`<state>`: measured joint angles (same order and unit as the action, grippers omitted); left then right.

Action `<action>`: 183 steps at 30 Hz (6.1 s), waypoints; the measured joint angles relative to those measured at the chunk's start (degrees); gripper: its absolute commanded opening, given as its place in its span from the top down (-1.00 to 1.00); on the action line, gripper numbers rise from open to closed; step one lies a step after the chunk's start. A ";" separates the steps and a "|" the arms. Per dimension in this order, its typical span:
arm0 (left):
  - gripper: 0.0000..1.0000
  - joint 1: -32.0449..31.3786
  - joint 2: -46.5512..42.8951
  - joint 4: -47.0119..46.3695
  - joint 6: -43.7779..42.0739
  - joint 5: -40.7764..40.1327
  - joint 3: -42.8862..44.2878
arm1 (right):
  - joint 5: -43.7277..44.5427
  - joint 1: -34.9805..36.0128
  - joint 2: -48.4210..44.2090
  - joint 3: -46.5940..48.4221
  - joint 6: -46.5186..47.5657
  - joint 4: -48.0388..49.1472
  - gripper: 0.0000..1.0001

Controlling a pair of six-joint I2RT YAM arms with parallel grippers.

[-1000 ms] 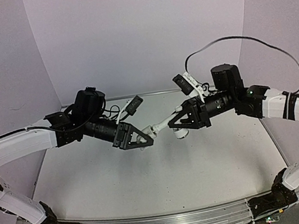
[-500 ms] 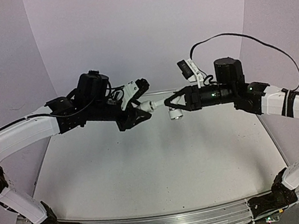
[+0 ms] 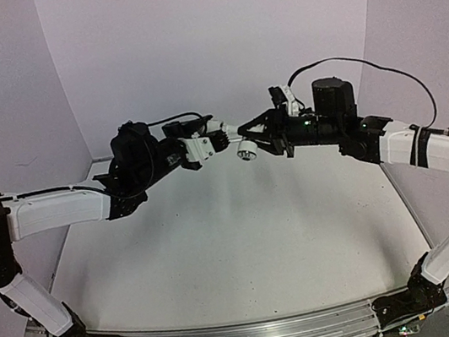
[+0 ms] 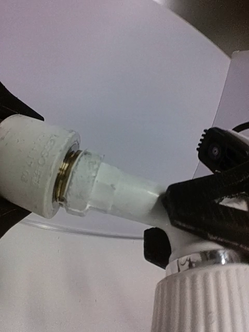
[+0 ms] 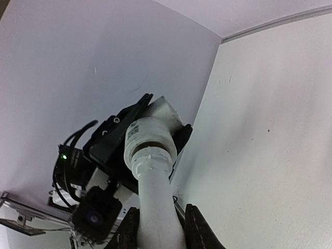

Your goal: Install the water faucets

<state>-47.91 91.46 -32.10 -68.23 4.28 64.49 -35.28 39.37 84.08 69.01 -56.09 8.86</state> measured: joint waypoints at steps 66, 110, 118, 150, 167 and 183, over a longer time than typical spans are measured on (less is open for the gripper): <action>1.00 -2.39 -8.03 59.38 83.18 43.32 -0.64 | -9.81 10.56 -2.32 -3.52 65.33 -22.01 0.15; 1.00 5.15 14.01 -16.06 -8.95 12.34 7.80 | 27.36 6.57 -2.83 -7.00 -9.87 7.30 0.96; 1.00 5.30 12.47 -24.87 -6.38 14.02 4.83 | 26.71 8.62 -5.21 -1.81 -4.43 -2.35 -0.14; 1.00 7.86 -9.37 44.38 96.44 41.65 -7.15 | 18.45 10.74 -16.01 -6.05 66.28 -22.06 -0.93; 1.00 -1.28 -12.59 47.00 103.53 54.03 -10.80 | -0.58 11.61 -10.52 -13.71 88.16 -8.10 -0.96; 1.00 -1.32 -12.57 48.18 107.41 62.03 -13.75 | -1.64 16.56 -12.87 -20.17 116.73 -4.51 -0.97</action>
<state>-49.23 78.89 16.08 39.17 66.31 50.74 -36.92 55.93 71.21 48.84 60.64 4.35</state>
